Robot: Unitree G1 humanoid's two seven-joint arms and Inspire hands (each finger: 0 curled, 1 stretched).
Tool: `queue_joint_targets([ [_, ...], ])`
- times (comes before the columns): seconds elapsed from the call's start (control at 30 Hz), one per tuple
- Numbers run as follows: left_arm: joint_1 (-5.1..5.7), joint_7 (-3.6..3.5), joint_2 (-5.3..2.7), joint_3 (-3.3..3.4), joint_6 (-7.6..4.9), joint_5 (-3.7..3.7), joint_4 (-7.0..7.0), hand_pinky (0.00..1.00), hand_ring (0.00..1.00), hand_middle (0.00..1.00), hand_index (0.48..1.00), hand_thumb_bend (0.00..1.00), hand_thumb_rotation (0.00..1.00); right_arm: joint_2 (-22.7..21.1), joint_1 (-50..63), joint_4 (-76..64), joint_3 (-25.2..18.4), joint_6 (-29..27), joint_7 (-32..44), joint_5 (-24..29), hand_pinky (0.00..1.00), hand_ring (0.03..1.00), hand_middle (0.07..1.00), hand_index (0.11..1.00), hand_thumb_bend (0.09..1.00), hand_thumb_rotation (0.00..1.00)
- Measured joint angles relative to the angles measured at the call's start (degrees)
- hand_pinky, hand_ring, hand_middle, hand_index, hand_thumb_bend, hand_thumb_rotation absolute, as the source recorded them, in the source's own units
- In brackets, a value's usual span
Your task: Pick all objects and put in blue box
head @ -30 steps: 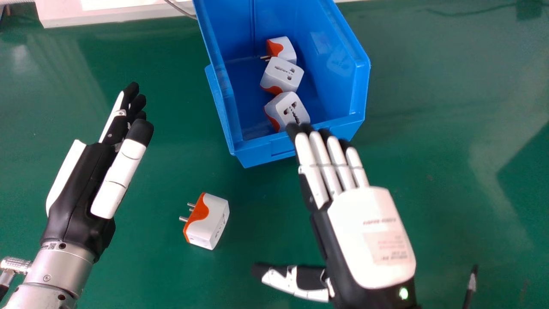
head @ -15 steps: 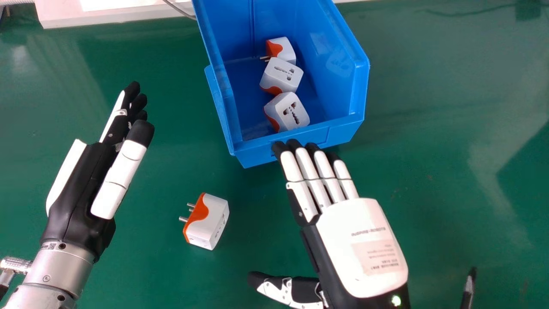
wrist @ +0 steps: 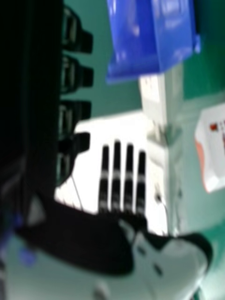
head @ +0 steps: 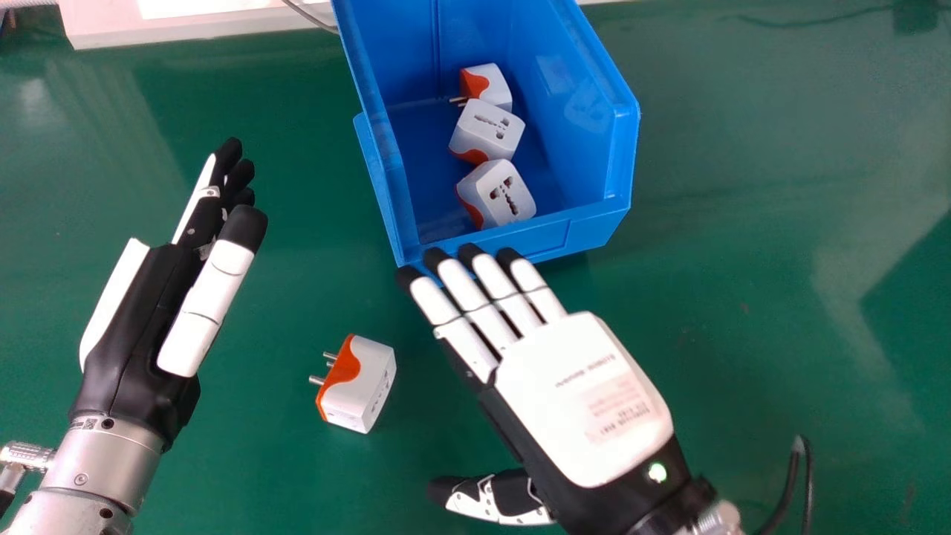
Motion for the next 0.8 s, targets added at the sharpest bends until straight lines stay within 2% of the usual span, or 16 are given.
queue_joint_targets([
  [0.1,-0.08,0.05,0.00,0.00,0.09,-0.01,0.01,0.98,1.00,1.00,1.000,0.85,0.94,-1.6,-5.0,1.9,-0.5,-4.2,1.6,1.1,0.98,1.000,1.000,0.948,0.269,0.05],
  [0.13,-0.07,0.09,0.00,0.02,0.09,-0.01,0.02,0.98,1.00,1.00,1.000,0.85,0.94,-2.1,-6.3,2.7,-0.6,-5.7,1.6,1.4,0.98,1.000,0.999,0.940,0.172,0.03],
  [0.27,-0.23,0.31,-0.07,0.01,0.08,-0.01,0.04,0.98,1.00,1.00,1.000,0.86,0.95,-3.1,-13.1,8.1,-0.8,-12.3,1.7,3.4,0.97,1.000,0.993,0.926,0.091,0.02],
  [0.43,-0.24,0.97,-0.43,-0.07,0.11,-0.03,0.01,0.98,1.00,1.00,1.000,0.83,0.98,-2.7,-20.3,13.1,-0.8,-17.3,3.7,5.4,0.94,0.998,0.971,0.907,0.130,0.00],
  [0.57,-0.23,1.22,-0.48,-0.16,0.30,-0.03,-0.04,0.98,1.00,1.00,1.000,0.81,0.99,-2.0,-23.1,14.6,-0.8,-18.6,6.7,5.8,0.92,0.991,0.962,0.898,0.151,0.00],
  [0.8,-0.28,2.28,-0.85,-0.47,1.09,-0.01,-0.47,0.97,1.00,1.00,1.000,0.80,1.00,0.6,-30.0,18.9,0.2,-19.1,15.6,8.5,0.89,0.974,0.961,0.892,0.232,0.00],
])
